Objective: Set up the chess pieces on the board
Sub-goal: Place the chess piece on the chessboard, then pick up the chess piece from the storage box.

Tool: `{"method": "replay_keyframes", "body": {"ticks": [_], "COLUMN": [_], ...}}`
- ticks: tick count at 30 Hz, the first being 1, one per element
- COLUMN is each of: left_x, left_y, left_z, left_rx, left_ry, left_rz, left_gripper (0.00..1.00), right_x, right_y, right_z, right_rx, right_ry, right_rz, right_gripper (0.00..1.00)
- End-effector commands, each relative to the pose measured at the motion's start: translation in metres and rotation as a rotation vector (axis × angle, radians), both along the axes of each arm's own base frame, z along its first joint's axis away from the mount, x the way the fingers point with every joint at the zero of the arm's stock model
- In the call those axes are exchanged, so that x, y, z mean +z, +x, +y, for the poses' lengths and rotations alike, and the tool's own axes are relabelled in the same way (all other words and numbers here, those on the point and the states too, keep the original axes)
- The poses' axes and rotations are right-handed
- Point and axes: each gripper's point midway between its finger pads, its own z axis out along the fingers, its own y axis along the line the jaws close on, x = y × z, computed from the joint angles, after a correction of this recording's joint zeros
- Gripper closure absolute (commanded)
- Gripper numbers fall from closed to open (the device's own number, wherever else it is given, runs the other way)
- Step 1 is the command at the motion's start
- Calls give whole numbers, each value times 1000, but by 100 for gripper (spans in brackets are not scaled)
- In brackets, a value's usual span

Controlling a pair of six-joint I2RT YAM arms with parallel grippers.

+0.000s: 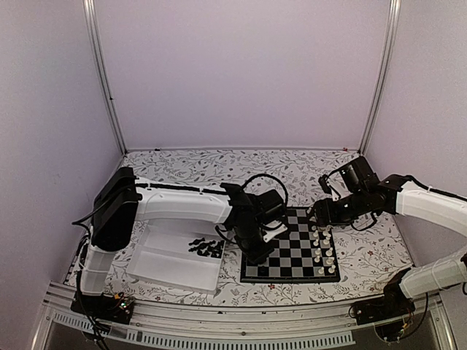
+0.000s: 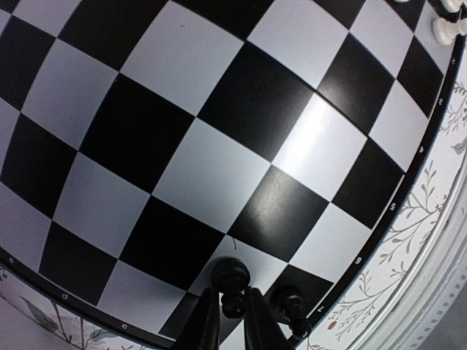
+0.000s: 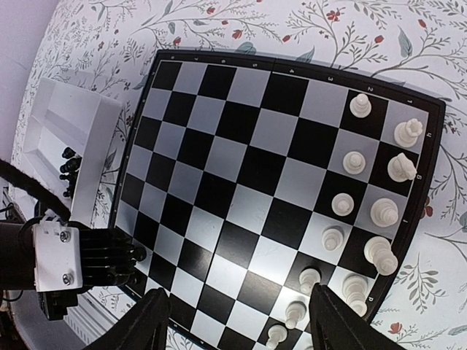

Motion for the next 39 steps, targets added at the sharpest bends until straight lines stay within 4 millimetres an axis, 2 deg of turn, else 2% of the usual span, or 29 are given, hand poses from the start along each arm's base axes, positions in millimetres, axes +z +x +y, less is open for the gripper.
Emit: {"method": "replay_keyframes", "body": {"ticks": [1,14,20,27,32,39], "left_x": [-2,-4,1,20,36,74], "left_y": [-11,-15,-11,2,10,13], "left_z": [-5,-1,0,-4,-2,1], "left_rx": [-35,-43,-33,-18,0,-8], "left_ry": [2,8,7,-18,-39,-145], "left_rz": [23,38,11,-51,-73,-64], "left_gripper": [83,82,79,66,63,58], "right_x": [2,0,1,5,4,3], "right_y": [-1,-2,0,6,9,9], "right_z": [-4,-4,-2,2,2,4], "right_rx": [-20,-24,-19,-10,-14,-26], "right_ry": [2,9,12,7,0,19], "right_rz": [-7,-4,-7,-13,-12,-8], "right_gripper": [32,32,32,32,32,32]}}
